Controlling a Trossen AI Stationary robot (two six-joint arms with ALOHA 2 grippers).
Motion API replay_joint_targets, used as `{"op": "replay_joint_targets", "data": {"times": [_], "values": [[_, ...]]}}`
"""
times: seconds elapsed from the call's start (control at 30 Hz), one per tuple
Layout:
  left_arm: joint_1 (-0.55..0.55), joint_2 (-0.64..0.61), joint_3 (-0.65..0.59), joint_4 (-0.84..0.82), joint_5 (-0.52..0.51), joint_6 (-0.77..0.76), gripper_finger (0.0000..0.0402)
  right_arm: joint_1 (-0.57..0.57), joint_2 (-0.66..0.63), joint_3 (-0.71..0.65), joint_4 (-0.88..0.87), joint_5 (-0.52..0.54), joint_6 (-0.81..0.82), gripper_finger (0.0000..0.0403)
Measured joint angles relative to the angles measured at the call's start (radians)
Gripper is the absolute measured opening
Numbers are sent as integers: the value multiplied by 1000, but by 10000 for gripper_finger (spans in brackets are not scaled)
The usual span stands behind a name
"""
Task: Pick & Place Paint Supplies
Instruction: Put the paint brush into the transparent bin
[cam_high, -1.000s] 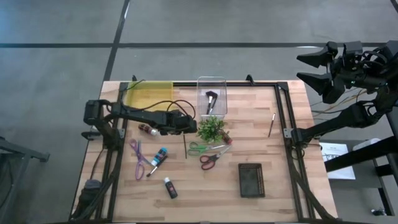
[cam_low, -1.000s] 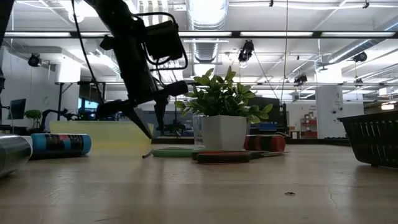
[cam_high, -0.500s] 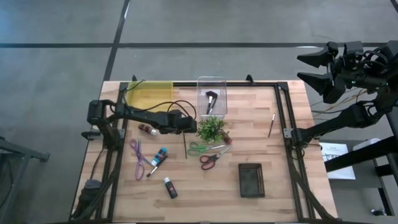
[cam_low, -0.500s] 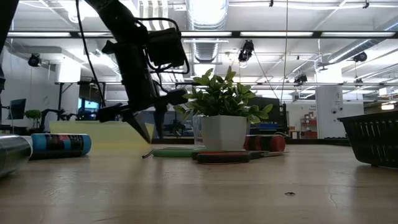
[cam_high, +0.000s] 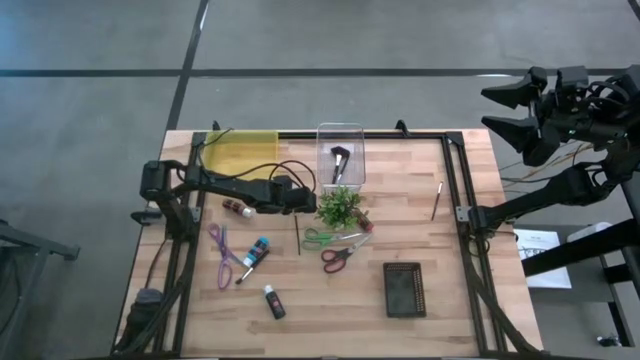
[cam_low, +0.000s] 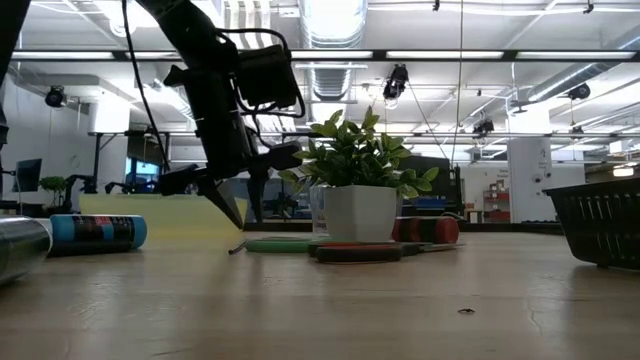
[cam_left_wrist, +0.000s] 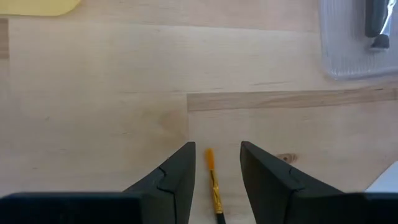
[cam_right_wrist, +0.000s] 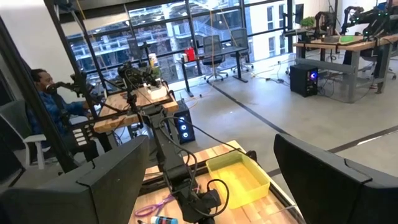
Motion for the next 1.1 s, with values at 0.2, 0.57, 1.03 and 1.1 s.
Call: {"op": "replay_joint_targets", "data": {"times": [0.2,0.57,1.03,1.1], "values": [[0,0,0,17,0,24,135,0,-2,0,0,-2,0,345],[-3,58,1,25,23,18,135,0,-2,0,0,-2,-3,345],[-3,69,2,10,36,18,73,0,-2,0,2,-15,3,345],[-3,69,2,4,41,19,55,0,-2,0,2,-16,3,345]]}}
